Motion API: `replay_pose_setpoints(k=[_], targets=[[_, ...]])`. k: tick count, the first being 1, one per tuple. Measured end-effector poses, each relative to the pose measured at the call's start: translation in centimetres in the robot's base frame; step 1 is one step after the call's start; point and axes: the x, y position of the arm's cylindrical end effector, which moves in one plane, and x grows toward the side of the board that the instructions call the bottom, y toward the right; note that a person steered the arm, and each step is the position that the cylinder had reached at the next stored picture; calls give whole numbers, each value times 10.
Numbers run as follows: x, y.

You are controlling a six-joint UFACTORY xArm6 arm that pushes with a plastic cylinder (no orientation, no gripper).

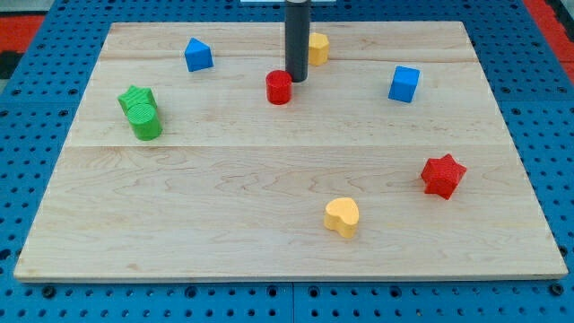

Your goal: Push the red circle to green circle

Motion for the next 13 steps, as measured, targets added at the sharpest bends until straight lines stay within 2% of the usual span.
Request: replay_pose_setpoints(k=[1, 2, 4, 9, 13], targets=[[26, -1], [31, -3], [31, -51], [56, -38], [56, -131]])
